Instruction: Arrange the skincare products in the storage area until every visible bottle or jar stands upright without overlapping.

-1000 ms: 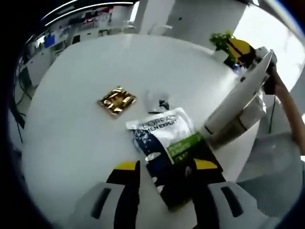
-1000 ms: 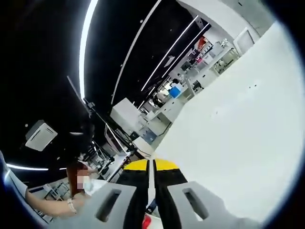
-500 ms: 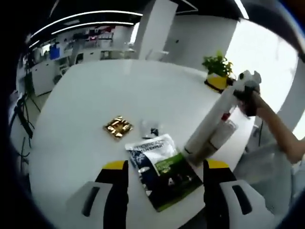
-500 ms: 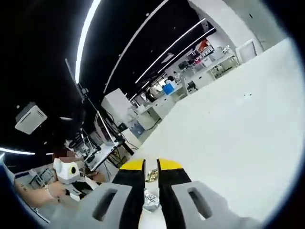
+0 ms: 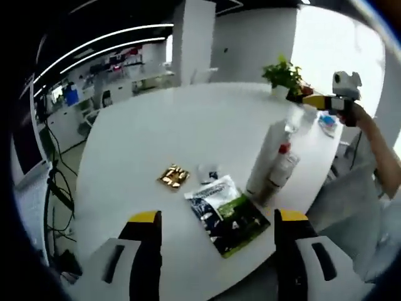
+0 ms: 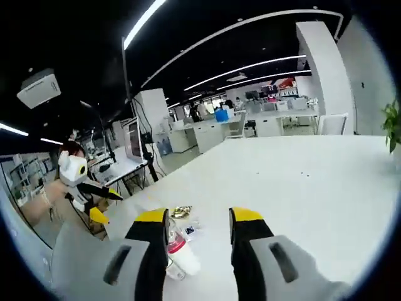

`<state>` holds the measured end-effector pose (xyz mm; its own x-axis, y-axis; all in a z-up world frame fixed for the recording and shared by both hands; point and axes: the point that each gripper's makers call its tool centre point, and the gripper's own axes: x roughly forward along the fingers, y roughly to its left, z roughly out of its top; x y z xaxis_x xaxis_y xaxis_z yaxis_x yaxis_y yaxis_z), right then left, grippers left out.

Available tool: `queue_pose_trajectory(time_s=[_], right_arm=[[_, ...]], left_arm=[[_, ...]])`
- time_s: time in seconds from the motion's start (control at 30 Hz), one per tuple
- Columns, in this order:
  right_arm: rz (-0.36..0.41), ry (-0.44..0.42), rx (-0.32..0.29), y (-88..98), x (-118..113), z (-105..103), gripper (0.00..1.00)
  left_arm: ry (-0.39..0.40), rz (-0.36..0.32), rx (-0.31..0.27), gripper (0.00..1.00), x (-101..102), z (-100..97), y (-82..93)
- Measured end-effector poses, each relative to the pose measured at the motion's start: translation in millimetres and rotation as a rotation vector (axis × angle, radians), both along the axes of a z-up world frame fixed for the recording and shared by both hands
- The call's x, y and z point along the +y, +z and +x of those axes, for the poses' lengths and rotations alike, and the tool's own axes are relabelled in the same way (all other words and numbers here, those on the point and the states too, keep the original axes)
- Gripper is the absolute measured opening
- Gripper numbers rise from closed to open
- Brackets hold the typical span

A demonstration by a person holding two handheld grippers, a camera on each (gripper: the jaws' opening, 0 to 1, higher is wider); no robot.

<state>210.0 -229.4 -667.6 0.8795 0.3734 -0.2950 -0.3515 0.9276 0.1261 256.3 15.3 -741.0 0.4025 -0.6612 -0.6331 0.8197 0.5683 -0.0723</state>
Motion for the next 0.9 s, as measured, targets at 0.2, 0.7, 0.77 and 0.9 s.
queue_pose_trajectory(time_s=[0.2,0.7,0.77,0.9], right_arm=[[-0.071,0.057,0.061,-7.4,24.0,-24.7,0.67],[-0.279,0.103,0.156,-36.1,37.1,-70.2,0.93],[-0.286,0.103,0.171,-40.9,39.8,-76.7,0.94],[-0.32,0.114,0.171,-46.3,44.4,-86.0,1.0]], left_arm=[[-0.007,-0.023,-0.059,0.84,3.2,-7.9,24.0],[0.037,-0.014,-0.099,0.97,31.4,-32.0,34.7],[0.051,-0.013,-0.099,0.97,34.1,-34.4,34.1],[0.062,-0.02,-0.098,0.97,36.8,-39.6,34.5]])
